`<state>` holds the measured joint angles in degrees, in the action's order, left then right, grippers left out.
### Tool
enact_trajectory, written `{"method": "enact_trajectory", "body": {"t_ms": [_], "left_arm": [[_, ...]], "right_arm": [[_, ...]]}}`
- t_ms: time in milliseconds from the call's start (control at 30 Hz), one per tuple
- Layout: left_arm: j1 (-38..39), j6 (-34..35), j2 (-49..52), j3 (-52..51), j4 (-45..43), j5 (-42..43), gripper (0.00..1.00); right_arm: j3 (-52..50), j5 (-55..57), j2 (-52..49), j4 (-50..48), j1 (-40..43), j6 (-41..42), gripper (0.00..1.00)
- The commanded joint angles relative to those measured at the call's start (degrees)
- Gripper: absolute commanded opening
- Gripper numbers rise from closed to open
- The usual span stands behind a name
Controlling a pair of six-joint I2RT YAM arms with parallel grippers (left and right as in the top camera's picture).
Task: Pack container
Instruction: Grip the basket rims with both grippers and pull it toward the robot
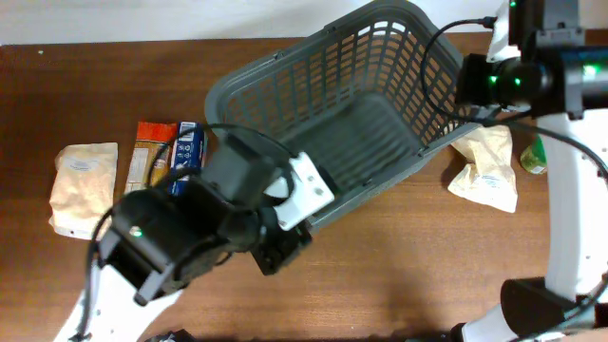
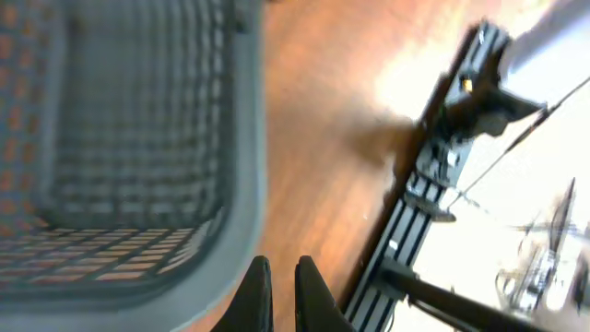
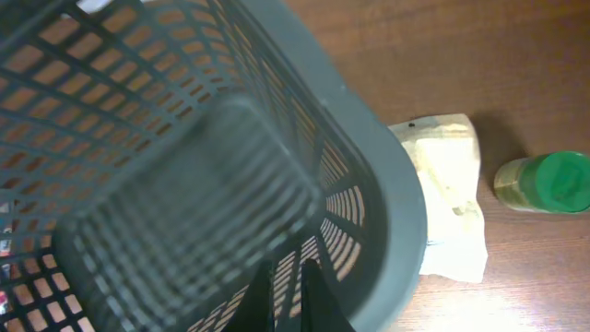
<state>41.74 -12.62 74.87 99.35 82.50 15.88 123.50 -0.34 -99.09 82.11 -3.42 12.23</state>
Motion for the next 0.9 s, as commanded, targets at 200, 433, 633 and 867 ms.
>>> {"method": "enact_trajectory", "body": {"t_ms": [200, 433, 633, 867], "left_arm": [[4.02, -1.2, 6.93, 0.72, 3.54, -7.15, 0.02], [4.02, -1.97, 11.39, 0.72, 2.38, -7.1, 0.02], [4.02, -2.49, 12.94, 0.72, 2.36, -6.91, 0.02], [3.96, -2.49, 12.94, 0.72, 2.16, -6.97, 0.02]], "right_arm": [[0.52, -3.76, -4.59, -1.84, -0.33, -2.99, 0.04], [0.46, -3.54, -6.6, -2.95, -0.31, -3.02, 0.04], [0.15, -3.54, -7.93, -1.7, -0.31, -3.02, 0.04], [0.15, -3.15, -8.02, 1.22, -0.33, -4.15, 0.04]]}}
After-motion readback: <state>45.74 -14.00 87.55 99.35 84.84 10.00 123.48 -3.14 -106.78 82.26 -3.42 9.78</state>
